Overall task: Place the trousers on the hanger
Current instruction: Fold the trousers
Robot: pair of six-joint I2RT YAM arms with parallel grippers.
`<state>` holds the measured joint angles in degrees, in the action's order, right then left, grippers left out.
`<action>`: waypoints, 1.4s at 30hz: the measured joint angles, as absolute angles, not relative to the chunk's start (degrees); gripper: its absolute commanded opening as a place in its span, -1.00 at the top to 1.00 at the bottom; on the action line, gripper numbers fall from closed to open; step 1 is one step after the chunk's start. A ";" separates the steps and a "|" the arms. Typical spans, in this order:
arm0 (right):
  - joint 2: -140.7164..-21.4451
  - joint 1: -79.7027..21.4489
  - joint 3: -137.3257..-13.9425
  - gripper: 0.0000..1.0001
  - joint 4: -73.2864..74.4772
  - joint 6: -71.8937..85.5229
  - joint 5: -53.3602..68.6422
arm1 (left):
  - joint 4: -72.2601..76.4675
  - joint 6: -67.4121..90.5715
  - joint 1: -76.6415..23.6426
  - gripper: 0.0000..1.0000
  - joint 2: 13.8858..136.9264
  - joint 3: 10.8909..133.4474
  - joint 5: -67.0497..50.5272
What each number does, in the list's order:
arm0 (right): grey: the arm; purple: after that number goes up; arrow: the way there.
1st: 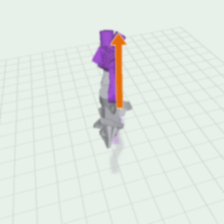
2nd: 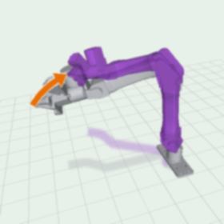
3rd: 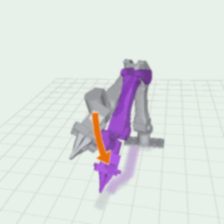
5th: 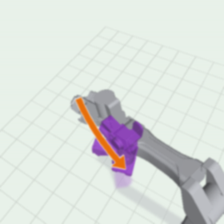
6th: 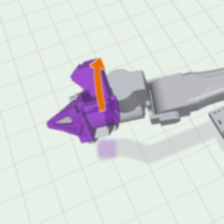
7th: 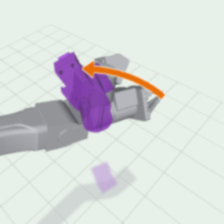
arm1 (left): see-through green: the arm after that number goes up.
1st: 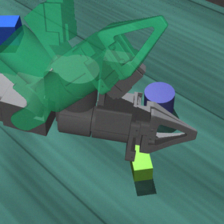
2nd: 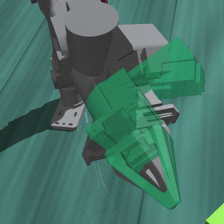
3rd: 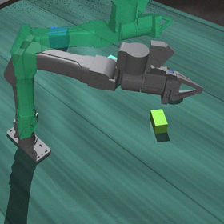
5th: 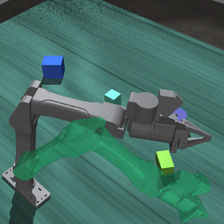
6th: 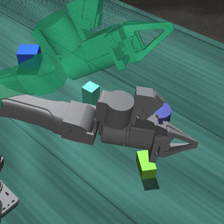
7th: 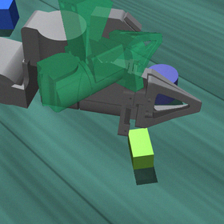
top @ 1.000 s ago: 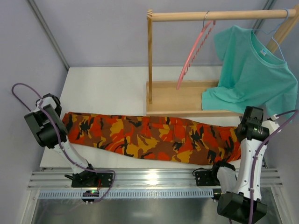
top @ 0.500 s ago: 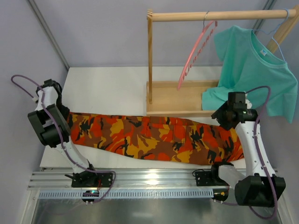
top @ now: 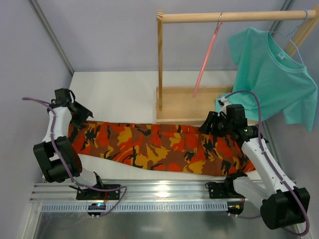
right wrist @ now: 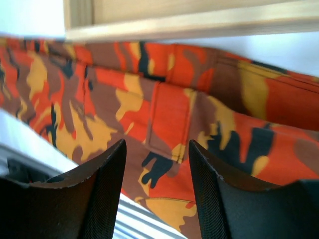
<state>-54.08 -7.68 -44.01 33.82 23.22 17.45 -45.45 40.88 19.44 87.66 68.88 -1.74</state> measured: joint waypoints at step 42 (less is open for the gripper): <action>-113.40 -48.45 -101.51 -0.11 42.83 -3.75 15.11 | -22.57 41.43 16.64 -0.17 71.57 42.63 -31.11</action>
<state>-113.40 -48.45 -101.51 42.83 -3.75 15.11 -22.57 41.43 16.64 71.57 42.63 -31.11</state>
